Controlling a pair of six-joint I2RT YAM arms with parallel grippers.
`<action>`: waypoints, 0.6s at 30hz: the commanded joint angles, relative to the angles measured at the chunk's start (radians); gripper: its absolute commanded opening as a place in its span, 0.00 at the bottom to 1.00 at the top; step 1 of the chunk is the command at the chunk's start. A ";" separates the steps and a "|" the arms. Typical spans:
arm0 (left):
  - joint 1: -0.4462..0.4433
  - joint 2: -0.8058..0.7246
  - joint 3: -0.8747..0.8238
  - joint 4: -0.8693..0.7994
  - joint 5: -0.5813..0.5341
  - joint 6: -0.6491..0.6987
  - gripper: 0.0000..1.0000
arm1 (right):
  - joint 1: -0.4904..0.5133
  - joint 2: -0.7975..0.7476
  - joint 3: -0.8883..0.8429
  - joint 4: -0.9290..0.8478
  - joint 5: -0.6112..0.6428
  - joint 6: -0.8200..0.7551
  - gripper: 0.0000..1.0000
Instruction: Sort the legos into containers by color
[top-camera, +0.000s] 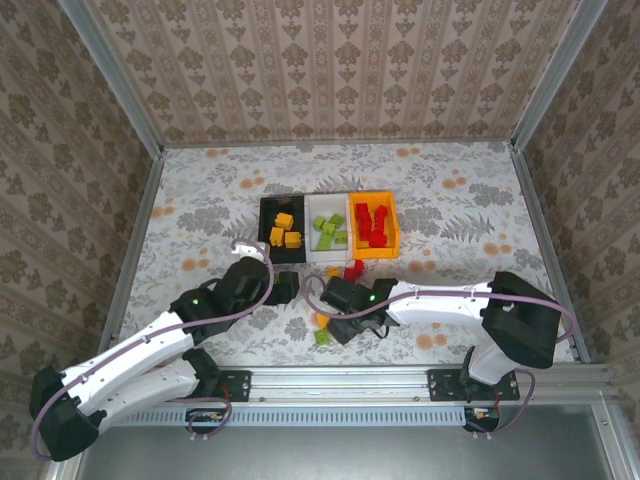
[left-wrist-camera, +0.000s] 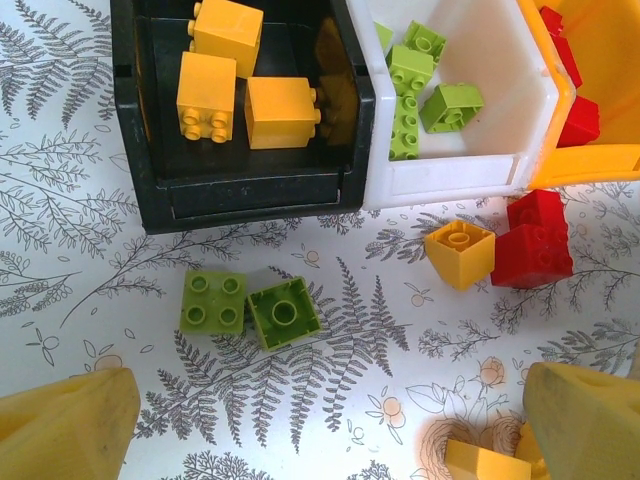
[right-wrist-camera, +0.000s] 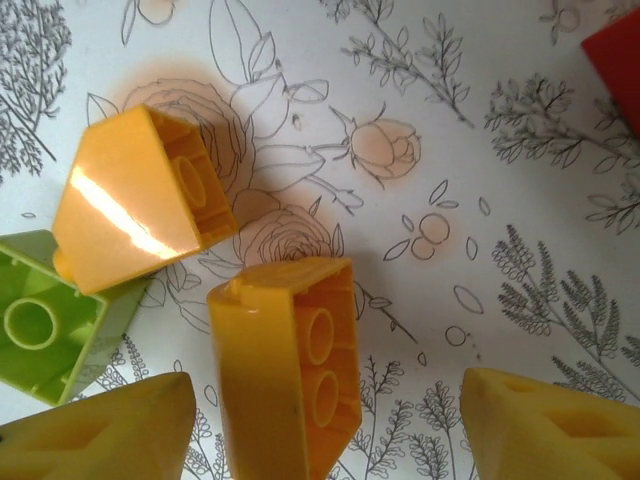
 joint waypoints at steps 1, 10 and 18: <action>0.010 -0.012 -0.015 -0.016 -0.015 -0.023 1.00 | -0.001 -0.005 0.000 -0.011 0.015 -0.006 0.78; 0.018 -0.023 -0.020 -0.024 -0.019 -0.022 1.00 | 0.001 0.098 0.016 0.018 0.007 -0.006 0.65; 0.026 -0.025 -0.023 -0.018 -0.013 -0.019 1.00 | -0.004 0.062 -0.015 0.060 0.015 -0.006 0.42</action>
